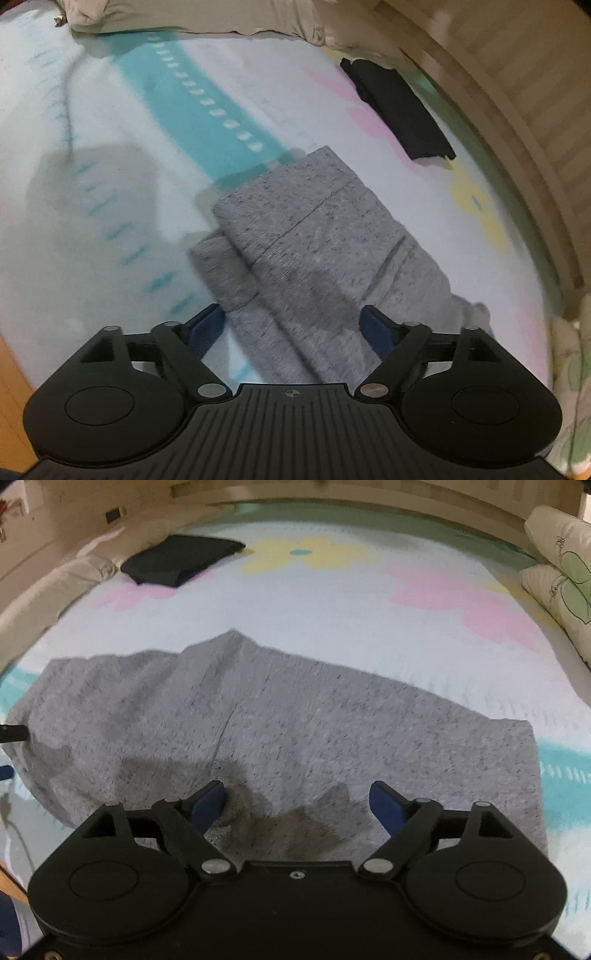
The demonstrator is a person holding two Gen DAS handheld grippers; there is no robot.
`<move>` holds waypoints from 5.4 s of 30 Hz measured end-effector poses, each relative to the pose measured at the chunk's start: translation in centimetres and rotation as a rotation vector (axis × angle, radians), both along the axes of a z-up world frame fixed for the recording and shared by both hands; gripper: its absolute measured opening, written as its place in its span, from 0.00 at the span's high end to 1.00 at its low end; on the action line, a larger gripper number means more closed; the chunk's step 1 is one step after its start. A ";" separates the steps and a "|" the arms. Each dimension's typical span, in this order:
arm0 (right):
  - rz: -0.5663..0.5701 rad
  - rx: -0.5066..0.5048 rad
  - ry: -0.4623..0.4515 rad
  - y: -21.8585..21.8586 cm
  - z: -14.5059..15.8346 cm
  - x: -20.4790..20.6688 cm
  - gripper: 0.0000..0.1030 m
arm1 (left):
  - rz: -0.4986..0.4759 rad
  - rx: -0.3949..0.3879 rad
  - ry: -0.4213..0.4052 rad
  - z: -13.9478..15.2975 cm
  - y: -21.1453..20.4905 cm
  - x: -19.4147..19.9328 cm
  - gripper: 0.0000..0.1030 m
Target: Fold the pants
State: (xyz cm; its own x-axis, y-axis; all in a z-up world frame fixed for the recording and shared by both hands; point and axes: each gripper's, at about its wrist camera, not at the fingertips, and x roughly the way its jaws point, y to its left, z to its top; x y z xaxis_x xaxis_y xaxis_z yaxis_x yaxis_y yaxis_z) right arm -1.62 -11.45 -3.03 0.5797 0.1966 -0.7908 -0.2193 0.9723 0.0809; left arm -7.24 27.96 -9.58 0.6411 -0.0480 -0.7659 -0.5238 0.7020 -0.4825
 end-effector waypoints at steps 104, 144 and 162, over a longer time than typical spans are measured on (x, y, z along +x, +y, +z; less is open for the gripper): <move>-0.301 0.236 0.131 -15.5 -3.4 1.5 0.03 | -0.743 0.232 -0.001 1.2 -24.9 8.3 0.39; -0.281 0.611 0.029 -16.0 4.0 1.6 0.74 | -0.750 0.315 -0.158 5.4 -25.5 6.5 0.34; -0.485 0.313 0.089 -17.0 0.3 2.0 0.47 | -0.923 0.408 -0.067 2.4 -29.3 4.6 0.33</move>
